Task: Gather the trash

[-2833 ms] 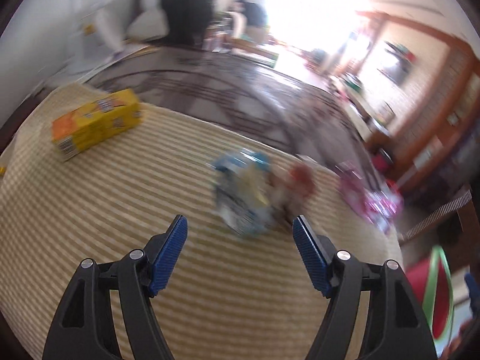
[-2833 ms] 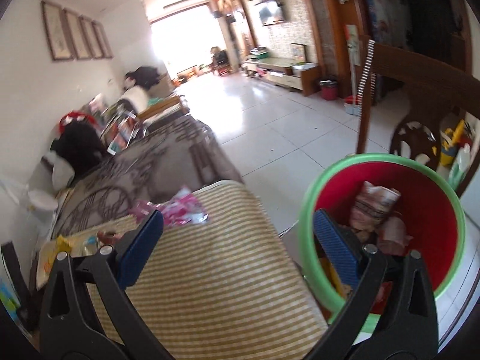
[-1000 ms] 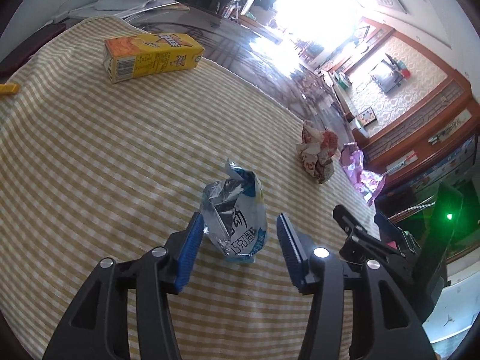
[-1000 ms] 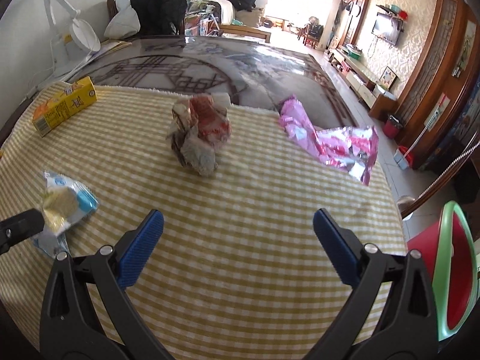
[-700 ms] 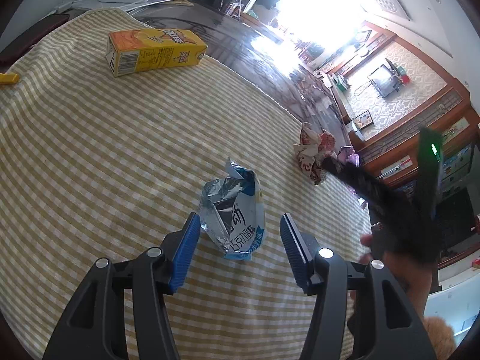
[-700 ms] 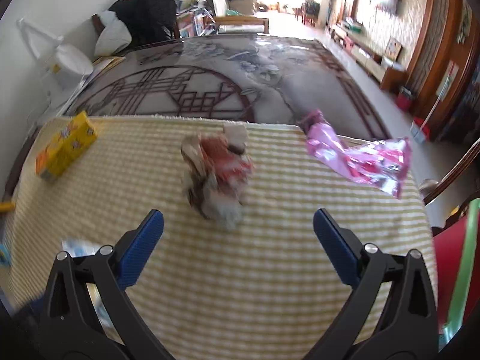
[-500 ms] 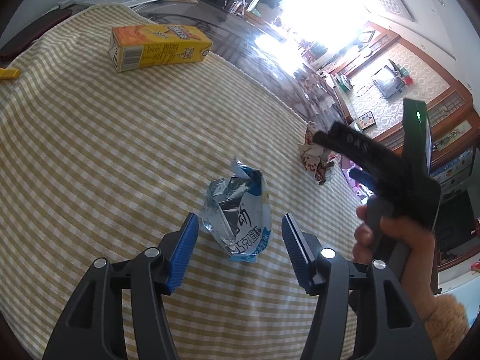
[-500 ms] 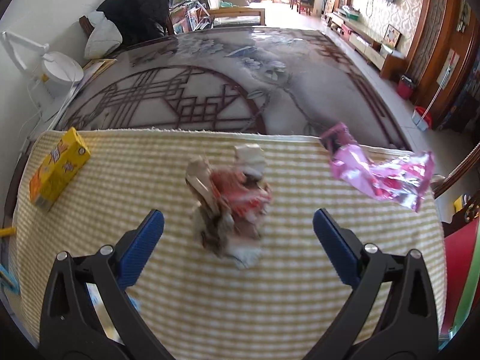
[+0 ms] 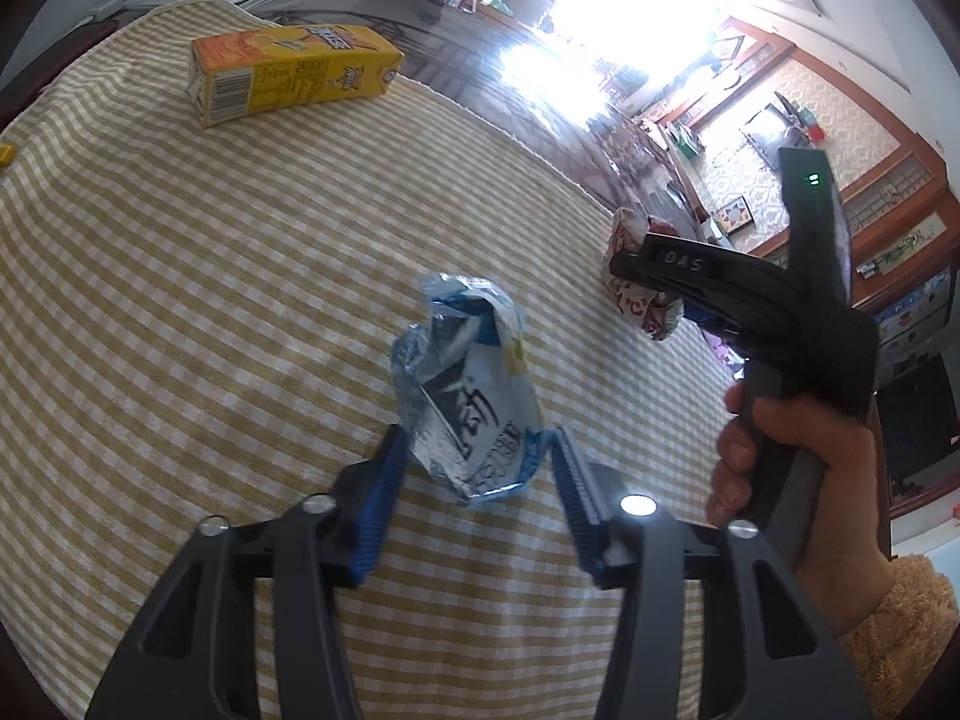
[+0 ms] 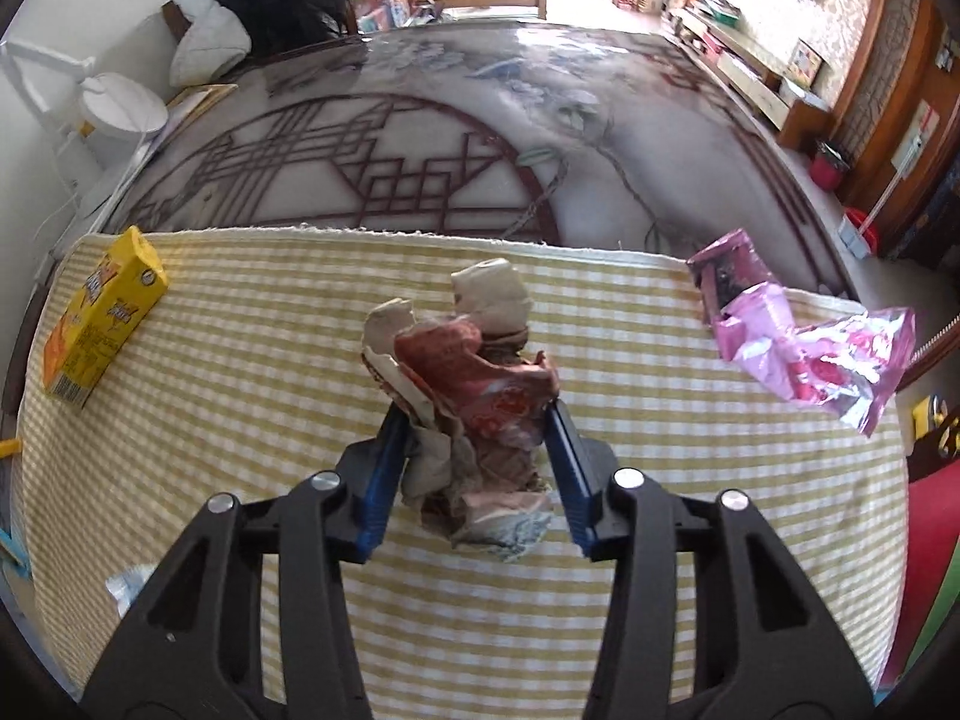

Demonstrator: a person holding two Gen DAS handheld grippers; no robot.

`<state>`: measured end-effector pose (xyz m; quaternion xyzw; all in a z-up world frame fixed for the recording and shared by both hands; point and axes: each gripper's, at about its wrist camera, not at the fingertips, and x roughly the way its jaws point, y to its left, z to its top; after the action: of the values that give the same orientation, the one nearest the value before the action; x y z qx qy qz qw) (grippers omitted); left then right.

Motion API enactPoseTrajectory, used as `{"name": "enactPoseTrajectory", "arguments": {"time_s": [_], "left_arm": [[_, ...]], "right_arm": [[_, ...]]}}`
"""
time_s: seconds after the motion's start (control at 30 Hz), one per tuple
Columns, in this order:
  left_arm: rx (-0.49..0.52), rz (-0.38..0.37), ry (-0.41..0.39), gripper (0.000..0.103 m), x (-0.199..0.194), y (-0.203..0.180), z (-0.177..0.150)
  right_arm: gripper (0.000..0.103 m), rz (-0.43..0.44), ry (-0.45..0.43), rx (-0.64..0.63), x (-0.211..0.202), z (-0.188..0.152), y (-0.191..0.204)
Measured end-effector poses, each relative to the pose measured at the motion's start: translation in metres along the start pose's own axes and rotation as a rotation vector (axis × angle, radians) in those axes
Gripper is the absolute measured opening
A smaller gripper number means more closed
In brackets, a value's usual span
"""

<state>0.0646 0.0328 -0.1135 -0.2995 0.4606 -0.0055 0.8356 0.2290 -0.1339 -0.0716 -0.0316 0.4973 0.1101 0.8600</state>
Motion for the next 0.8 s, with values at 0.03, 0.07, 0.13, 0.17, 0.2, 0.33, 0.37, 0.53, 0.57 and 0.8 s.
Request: {"name": "enactPoseTrajectory", "arguments": {"time_s": [0.03, 0.07, 0.13, 0.17, 0.2, 0.33, 0.37, 0.53, 0.57, 0.8], "left_arm": [[0.005, -0.002, 0.001, 0.036, 0.001, -0.001, 0.000], [0.007, -0.007, 0.000, 0.031, 0.002, -0.002, 0.001], [0.016, -0.007, -0.009, 0.027, 0.003, -0.005, 0.002], [0.022, 0.000, -0.021, 0.026, 0.002, -0.006, 0.003], [0.024, 0.005, -0.032, 0.025, 0.002, -0.008, 0.002], [0.000, 0.018, -0.071, 0.025, -0.002, -0.007, 0.005], [-0.006, 0.021, -0.078, 0.025, -0.003, -0.006, 0.006], [0.004, 0.052, -0.117, 0.025, -0.010, -0.007, 0.012], [0.015, 0.065, -0.124, 0.025, -0.010, -0.010, 0.012], [0.047, 0.115, -0.156, 0.025, -0.016, -0.005, 0.011]], "right_arm": [[0.045, 0.009, -0.006, -0.002, -0.004, -0.002, -0.001], [0.045, 0.017, -0.010, -0.003, -0.008, -0.003, -0.002], [0.045, 0.037, -0.021, -0.007, -0.017, -0.009, -0.003], [0.045, 0.044, -0.025, -0.013, -0.021, -0.012, -0.004], [0.045, 0.051, -0.029, -0.020, -0.026, -0.016, -0.004], [0.045, 0.055, -0.067, -0.050, -0.046, -0.033, -0.006], [0.045, 0.048, -0.081, -0.063, -0.052, -0.040, -0.008], [0.045, 0.093, -0.091, -0.061, -0.076, -0.065, -0.019], [0.045, 0.096, -0.092, -0.066, -0.080, -0.068, -0.019], [0.045, 0.045, -0.155, -0.170, -0.112, -0.098, -0.026]]}}
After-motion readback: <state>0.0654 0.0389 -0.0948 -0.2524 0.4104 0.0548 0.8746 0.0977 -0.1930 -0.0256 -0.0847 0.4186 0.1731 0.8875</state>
